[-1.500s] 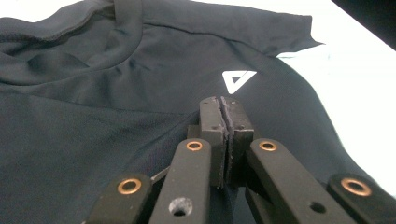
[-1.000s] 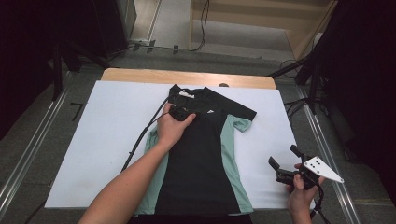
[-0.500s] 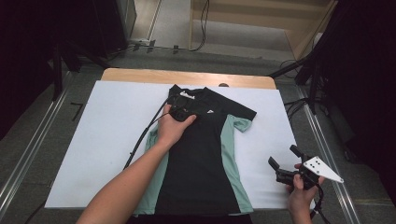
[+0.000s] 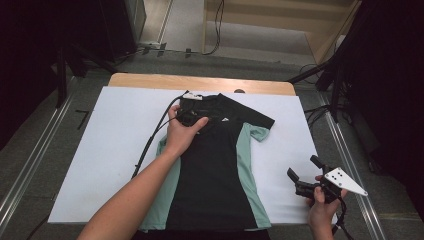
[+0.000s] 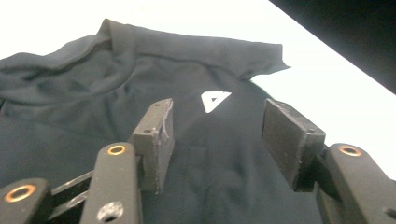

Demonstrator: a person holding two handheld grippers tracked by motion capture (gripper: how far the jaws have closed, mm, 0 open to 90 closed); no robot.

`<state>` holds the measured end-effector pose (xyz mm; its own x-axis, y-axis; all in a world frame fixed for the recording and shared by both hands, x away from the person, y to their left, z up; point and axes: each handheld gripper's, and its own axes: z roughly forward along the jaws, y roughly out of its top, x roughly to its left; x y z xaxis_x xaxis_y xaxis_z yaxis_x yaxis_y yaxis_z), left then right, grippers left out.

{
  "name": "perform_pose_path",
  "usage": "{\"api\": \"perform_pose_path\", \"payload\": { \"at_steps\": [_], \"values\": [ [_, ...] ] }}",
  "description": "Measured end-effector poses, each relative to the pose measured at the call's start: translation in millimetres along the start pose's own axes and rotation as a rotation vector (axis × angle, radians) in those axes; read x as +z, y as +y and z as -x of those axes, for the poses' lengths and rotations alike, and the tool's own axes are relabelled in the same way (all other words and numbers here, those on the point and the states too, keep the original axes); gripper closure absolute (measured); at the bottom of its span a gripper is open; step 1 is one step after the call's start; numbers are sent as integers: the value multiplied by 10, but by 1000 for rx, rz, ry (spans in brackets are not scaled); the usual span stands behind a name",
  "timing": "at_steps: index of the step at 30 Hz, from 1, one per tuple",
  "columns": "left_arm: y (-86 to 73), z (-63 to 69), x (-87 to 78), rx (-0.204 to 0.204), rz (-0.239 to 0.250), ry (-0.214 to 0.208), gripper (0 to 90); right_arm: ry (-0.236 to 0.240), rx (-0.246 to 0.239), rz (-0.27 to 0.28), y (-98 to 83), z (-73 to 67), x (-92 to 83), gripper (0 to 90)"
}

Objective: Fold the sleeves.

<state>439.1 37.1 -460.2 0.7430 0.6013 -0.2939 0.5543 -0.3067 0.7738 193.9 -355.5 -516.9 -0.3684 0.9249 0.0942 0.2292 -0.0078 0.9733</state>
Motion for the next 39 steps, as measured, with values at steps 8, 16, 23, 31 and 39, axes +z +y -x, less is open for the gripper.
{"api": "perform_pose_path", "payload": {
  "at_steps": [8,16,23,31,39],
  "values": [
    [30,35,-149,36,67,-34,323,1,-1,0,0,1,0,0],
    [-1,34,-279,53,111,-26,173,0,-3,-1,0,0,-1,0],
    [-77,50,-427,85,138,-10,90,1,-4,-3,0,-3,2,0],
    [-165,45,-618,103,176,18,50,1,-6,-5,0,-6,3,0],
    [-286,-11,-804,101,204,50,0,-1,-12,-5,0,-5,6,0]
  ]
}}
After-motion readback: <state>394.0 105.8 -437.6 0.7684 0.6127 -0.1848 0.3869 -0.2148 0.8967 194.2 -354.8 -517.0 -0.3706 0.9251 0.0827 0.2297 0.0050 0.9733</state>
